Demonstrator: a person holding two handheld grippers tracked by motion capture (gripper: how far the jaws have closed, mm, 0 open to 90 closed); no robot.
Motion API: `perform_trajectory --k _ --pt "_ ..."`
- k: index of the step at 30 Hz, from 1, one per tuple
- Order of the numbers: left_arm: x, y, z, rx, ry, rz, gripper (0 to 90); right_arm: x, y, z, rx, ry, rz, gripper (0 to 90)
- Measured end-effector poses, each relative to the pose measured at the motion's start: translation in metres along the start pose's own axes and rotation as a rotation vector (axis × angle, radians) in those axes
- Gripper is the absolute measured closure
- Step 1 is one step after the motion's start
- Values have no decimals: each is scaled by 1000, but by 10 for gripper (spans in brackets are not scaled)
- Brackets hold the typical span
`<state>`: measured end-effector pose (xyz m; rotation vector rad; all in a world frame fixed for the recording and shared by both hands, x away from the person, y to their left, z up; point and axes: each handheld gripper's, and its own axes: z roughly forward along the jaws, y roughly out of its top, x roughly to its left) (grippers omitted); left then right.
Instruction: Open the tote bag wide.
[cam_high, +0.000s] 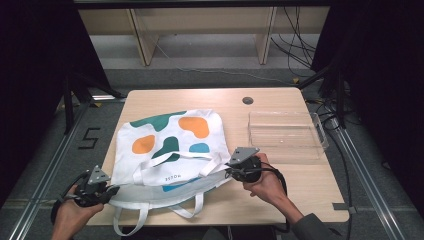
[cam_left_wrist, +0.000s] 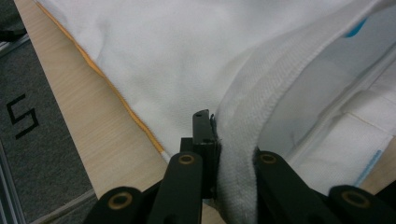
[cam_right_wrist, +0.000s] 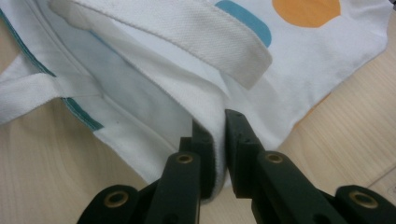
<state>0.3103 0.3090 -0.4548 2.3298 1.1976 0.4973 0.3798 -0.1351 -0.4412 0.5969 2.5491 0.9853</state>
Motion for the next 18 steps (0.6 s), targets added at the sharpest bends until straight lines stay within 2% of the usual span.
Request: perform_trajectory --k 2,4,5,7,8,9,11,12,13,14,15,17,18 --pt "-2 -1 2 -28 2 -40 854 0 2 -3 -12 0 3 836" --pt "-2 0 -1 -19 -7 -38 854 0 4 -6 -14 -6 3 840" --pt "0 1 -3 -8 -11 -9 854 0 4 -6 -14 -6 3 840" --pt "-1 3 -4 -19 -22 -24 855 -2 5 -7 -12 1 3 843" --pt "1 4 -6 -9 -35 -5 857 -5 6 -10 -3 15 11 846" --pt "0 5 -6 -18 -41 -23 857 -5 6 -10 -3 15 11 846" --pt "2 9 -8 5 -62 5 858 -8 9 -13 3 22 1 853" --pt "2 12 -9 0 -69 7 858 -9 12 -15 10 21 5 855" --pt "3 16 -13 -15 -66 -3 859 -11 15 -18 18 14 -14 857" --pt "5 20 -19 -8 -60 22 860 -13 21 -23 22 15 -24 859" --pt "5 23 -22 -30 -44 11 860 -15 26 -27 24 18 -29 860" --pt "5 32 -32 -48 -44 22 861 -20 35 -35 22 29 -57 863" --pt "9 38 -40 -42 -41 61 861 -22 40 -40 27 30 -63 864"
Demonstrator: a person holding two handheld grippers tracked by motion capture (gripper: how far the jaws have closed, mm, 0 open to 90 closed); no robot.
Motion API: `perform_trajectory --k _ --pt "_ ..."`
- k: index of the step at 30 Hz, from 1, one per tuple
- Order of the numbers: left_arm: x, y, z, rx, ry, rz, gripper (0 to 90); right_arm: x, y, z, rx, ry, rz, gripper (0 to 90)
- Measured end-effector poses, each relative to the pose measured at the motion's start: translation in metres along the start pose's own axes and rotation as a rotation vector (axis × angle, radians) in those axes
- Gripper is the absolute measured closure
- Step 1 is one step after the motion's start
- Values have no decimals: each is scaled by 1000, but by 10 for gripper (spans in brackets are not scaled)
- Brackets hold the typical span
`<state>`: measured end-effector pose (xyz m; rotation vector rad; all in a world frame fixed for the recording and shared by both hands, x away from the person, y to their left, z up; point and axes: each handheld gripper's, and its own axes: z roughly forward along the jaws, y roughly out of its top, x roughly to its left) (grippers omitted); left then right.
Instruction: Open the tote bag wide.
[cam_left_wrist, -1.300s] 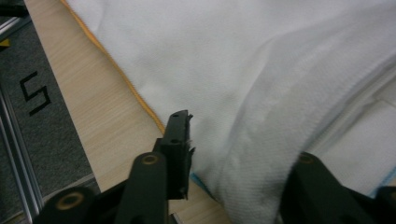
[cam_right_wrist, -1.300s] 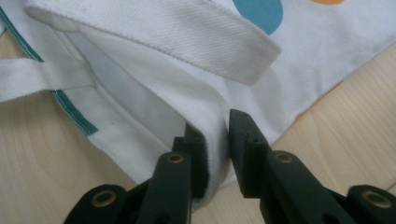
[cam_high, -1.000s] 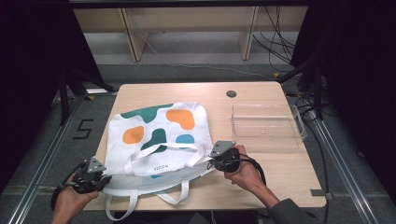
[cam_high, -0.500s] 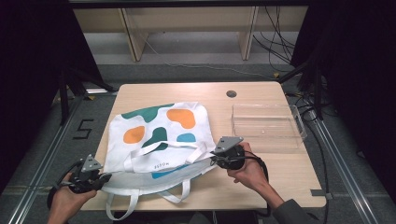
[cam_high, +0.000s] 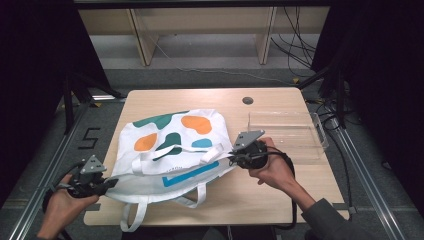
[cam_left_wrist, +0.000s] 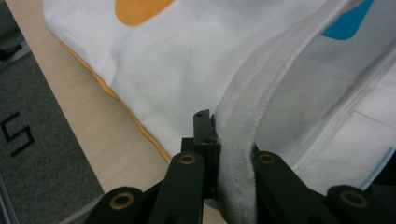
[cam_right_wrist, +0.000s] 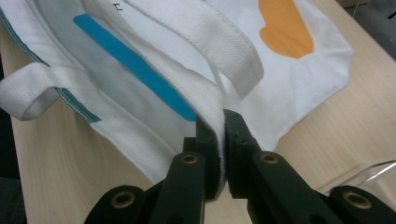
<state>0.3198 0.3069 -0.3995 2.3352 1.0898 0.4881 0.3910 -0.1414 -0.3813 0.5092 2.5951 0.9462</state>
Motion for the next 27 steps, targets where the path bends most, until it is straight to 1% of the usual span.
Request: perform_trajectory --k 1,2,3,4,5,6,7,8,9,10,11,12,13,14,15,16,17,18,19,20,21,22,23,24,25,26,27 --pt "2 8 -8 -20 2 -12 862 -5 11 -10 6 -3 -4 865" --pt "2 8 -8 -20 2 -12 862 -5 11 -10 6 -3 -4 865" --pt "4 14 -15 -24 11 10 862 -8 16 -15 5 0 -16 865" --pt "5 22 -23 -50 46 17 862 -14 29 -27 4 -9 -32 866" --pt "5 22 -23 -50 46 17 862 -14 29 -27 4 -9 -32 866" --pt "6 27 -28 -54 47 26 862 -17 34 -31 2 -15 -48 866" --pt "8 32 -34 -43 38 44 862 -19 40 -36 -6 -23 -58 866" --pt "14 42 -45 -36 31 64 862 -26 51 -48 -12 -13 -60 867" --pt "14 42 -45 -36 31 64 862 -26 51 -48 -12 -13 -60 867" --pt "15 48 -49 -33 25 58 862 -30 57 -53 -12 -5 -54 868" --pt "20 56 -57 0 -14 75 862 -33 63 -58 -5 4 -47 869" --pt "21 60 -60 1 -16 79 862 -41 73 -68 8 12 -47 869" --pt "24 71 -68 1 -26 83 862 -44 79 -72 13 18 -50 871" --pt "24 71 -68 1 -26 83 862 -44 79 -72 13 18 -50 871" --pt "26 77 -73 6 -25 99 862 -47 84 -77 17 19 -52 871" --pt "27 80 -75 12 -35 97 863 -51 89 -82 17 13 -52 872" --pt "28 85 -79 10 -37 105 863 -53 93 -86 20 15 -51 873" --pt "29 89 -82 8 -37 108 863 -56 97 -91 23 8 -67 873" --pt "30 95 -88 16 -45 106 863 -55 100 -95 38 11 -20 875" --pt "31 98 -91 17 -50 112 863 -59 104 -99 28 1 -64 877" --pt "31 103 -96 15 -42 121 864 -59 106 -102 37 -2 -43 878" --pt "32 109 -101 14 -30 128 865 -65 114 -111 33 3 -64 881" --pt "32 112 -105 9 -20 128 865 -65 114 -111 33 3 -64 881" --pt "32 117 -109 9 -16 131 865 -64 115 -115 38 -6 -42 882" --pt "32 121 -114 -1 6 130 865 -66 118 -119 38 -5 -51 884" --pt "32 128 -121 11 32 147 866 -66 121 -122 43 -11 -52 885" --pt "32 131 -123 6 39 138 866 -68 125 -126 36 -18 -98 886"
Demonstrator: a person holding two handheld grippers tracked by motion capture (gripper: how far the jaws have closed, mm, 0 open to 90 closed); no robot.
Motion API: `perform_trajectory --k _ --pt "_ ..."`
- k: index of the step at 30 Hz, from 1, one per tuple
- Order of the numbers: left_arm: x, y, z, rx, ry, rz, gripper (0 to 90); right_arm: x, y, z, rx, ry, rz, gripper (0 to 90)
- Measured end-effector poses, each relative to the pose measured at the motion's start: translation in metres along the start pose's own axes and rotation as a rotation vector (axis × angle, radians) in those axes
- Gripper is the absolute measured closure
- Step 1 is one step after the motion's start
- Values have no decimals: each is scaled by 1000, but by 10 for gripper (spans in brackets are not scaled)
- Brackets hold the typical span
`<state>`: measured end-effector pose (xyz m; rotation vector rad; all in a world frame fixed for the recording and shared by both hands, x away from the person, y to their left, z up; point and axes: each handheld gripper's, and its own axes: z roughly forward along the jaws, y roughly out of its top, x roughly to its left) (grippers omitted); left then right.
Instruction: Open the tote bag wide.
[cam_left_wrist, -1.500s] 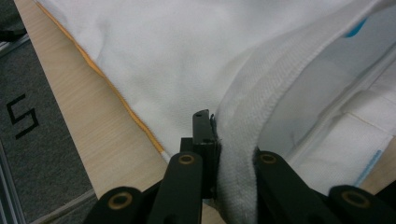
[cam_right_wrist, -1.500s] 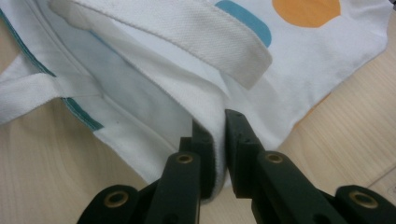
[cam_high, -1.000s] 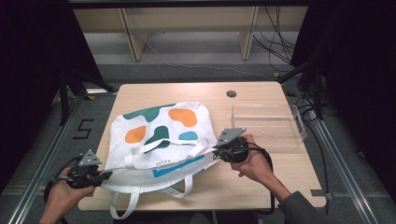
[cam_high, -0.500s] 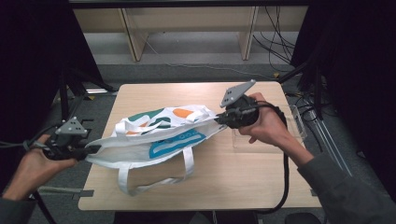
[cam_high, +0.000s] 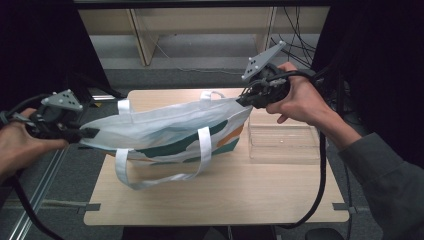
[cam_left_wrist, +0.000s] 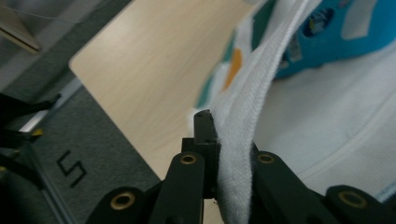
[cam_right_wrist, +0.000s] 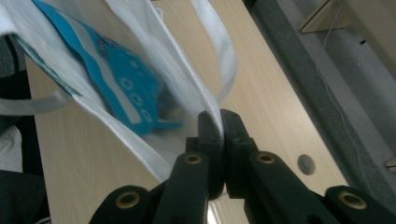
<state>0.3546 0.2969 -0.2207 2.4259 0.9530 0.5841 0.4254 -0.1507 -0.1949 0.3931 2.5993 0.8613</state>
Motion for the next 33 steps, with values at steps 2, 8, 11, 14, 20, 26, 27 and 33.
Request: perform_trajectory --k 2,8,11,14,20,26,27,33 --pt "4 6 -5 -12 4 5 867 0 3 -5 10 -6 25 888" --pt "13 13 -4 -19 -9 -2 866 -6 2 -4 7 20 7 889" --pt "15 12 6 -17 -20 -11 866 -7 -4 0 3 33 21 889" --pt "18 12 9 -24 -23 -17 865 -6 -9 2 -2 45 70 888" --pt "23 20 11 -16 -13 -20 864 -10 -10 3 -26 44 54 888" --pt "27 24 21 -27 10 -30 864 -15 -13 10 -20 19 72 888" --pt "26 24 22 -26 14 -35 864 -14 -14 11 -17 24 104 888" --pt "34 28 23 -49 -4 -25 863 -19 -12 10 -37 25 80 888"
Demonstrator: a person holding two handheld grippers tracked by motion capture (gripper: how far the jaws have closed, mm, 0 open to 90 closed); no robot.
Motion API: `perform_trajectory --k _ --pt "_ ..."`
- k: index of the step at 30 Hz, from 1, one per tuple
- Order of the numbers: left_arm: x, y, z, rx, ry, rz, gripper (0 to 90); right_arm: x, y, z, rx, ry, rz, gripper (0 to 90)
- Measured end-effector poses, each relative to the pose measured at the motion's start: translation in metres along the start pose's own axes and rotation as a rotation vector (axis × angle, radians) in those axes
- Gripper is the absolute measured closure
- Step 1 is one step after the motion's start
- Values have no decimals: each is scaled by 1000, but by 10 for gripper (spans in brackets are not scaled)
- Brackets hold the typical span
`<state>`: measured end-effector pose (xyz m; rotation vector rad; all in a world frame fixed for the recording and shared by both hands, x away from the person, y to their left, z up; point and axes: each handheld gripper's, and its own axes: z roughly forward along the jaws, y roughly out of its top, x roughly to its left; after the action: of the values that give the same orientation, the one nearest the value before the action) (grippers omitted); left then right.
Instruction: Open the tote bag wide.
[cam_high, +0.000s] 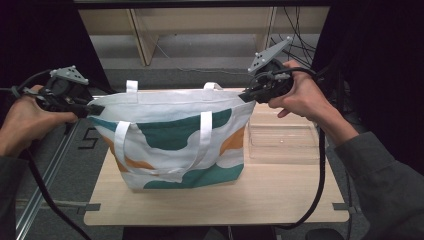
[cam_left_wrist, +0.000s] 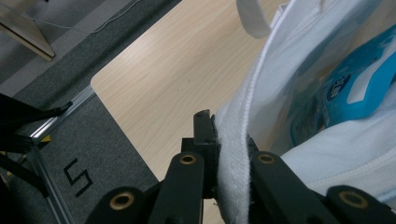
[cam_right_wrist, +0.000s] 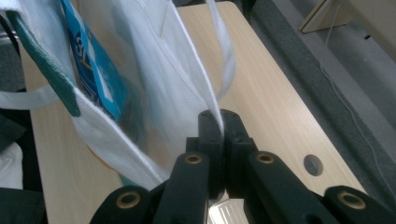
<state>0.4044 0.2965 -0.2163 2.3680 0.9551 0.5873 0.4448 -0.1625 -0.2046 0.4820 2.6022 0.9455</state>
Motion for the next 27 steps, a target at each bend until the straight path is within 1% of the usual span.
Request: perform_trajectory --k 1,2,3,4,5,6,7,8,9,10,11,12,13,14,15,16,17,18,19,20,21,22,23,24,25,26,27 --pt "1 -1 3 -2 -6 2 863 2 0 1 8 -11 12 888" --pt "1 -2 6 -3 -8 -8 862 1 -2 3 10 -8 2 887" --pt "1 -4 11 4 -5 -5 863 3 -6 9 26 -5 37 887" --pt "-1 -6 17 21 -7 -9 863 3 -6 9 26 -5 37 887" --pt "-1 -8 22 43 -10 5 862 3 -9 13 28 -7 39 887" --pt "-2 -10 27 40 -14 -7 862 4 -13 18 32 -3 41 887" --pt "-2 -12 30 44 -18 -7 861 2 -17 24 38 -4 20 887" --pt "-3 -13 32 45 -20 -9 861 2 -17 24 38 -4 20 887" --pt "-4 -14 35 53 -24 -2 860 1 -19 27 39 6 25 887" --pt "-5 -14 37 63 -21 -8 859 2 -21 29 43 2 36 886" --pt "-5 -15 40 68 -19 4 859 3 -22 30 47 -2 60 886" --pt "-6 -16 42 73 -25 12 858 1 -23 31 36 4 30 886" --pt "-7 -18 46 75 -29 10 857 1 -26 33 37 7 29 886" --pt "-7 -18 46 75 -29 10 856 5 -28 33 45 3 85 885" --pt "-8 -19 47 74 -31 6 856 5 -28 33 45 3 85 885" --pt "-8 -21 49 74 -31 4 854 2 -29 34 33 12 43 885" --pt "-10 -23 50 79 -36 -4 854 3 -30 35 31 13 49 885" --pt "-10 -24 51 84 -39 10 853 5 -32 35 33 11 75 884" --pt "-12 -26 52 81 -45 -1 852 5 -34 36 27 11 78 883" --pt "-12 -27 53 82 -48 9 850 5 -35 37 30 15 68 882" --pt "-14 -28 53 91 -49 2 849 4 -36 38 25 17 56 882" --pt "-16 -30 55 91 -54 2 848 6 -38 38 33 12 86 881" --pt "-16 -30 56 101 -59 22 846 5 -40 40 33 23 83 880" --pt "-18 -32 55 114 -60 -1 846 5 -41 40 34 21 86 878" --pt "-18 -33 57 106 -61 -10 845 5 -42 41 31 24 92 878" --pt "-18 -33 57 109 -66 -4 844 5 -43 42 28 29 92 877" --pt "-18 -35 61 98 -65 -9 845 4 -45 43 31 26 87 878"
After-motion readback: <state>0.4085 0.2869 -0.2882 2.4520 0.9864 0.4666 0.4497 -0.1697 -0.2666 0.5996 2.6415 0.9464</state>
